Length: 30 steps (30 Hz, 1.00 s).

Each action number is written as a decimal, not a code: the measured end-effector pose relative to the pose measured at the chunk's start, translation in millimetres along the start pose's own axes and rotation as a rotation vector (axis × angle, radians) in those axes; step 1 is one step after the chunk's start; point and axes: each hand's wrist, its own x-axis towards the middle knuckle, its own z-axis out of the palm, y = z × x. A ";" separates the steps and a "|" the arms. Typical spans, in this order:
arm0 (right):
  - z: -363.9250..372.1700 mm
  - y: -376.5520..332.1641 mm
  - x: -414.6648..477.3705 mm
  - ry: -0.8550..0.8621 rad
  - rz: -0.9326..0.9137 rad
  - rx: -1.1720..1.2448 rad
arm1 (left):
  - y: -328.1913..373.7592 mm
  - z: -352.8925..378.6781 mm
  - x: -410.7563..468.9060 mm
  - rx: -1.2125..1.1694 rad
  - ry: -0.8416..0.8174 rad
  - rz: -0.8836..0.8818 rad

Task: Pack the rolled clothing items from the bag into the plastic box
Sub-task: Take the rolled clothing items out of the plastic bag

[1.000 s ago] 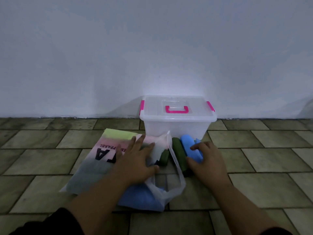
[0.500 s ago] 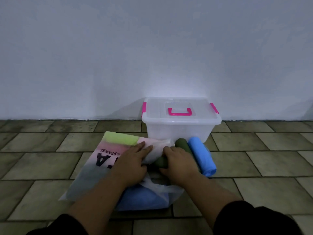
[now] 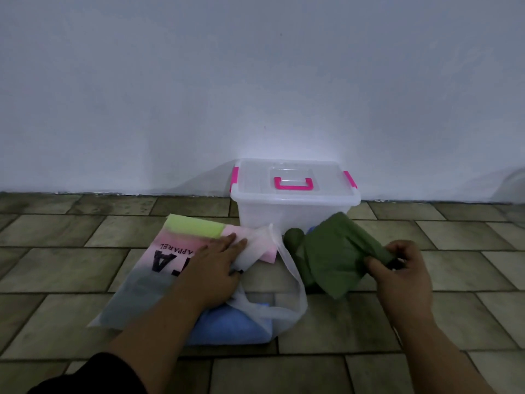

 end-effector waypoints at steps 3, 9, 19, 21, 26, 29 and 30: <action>10.9 17.6 -3.5 0.007 0.062 -0.155 | 0.3 0.2 -1.0 0.005 0.001 0.003; 38.7 19.1 -16.2 -0.250 -0.077 -0.362 | 0.6 -1.9 -3.8 0.038 -0.023 -0.012; 36.2 -18.2 -81.3 -0.599 -0.365 -0.286 | 18.7 -4.9 -61.6 0.102 -0.172 0.060; 41.3 -8.2 -95.4 -0.682 -0.377 -0.369 | 28.4 2.2 -69.2 0.128 -0.151 0.048; 46.2 -5.0 -105.3 -0.632 -0.397 -0.442 | 36.7 10.7 -73.2 0.136 -0.152 0.035; 52.1 -18.1 -105.3 -0.494 -0.486 -0.524 | 34.5 9.0 -72.4 0.132 -0.153 0.045; 53.6 -23.3 -104.5 -0.466 -0.568 -0.514 | 34.4 9.2 -72.4 0.126 -0.148 0.046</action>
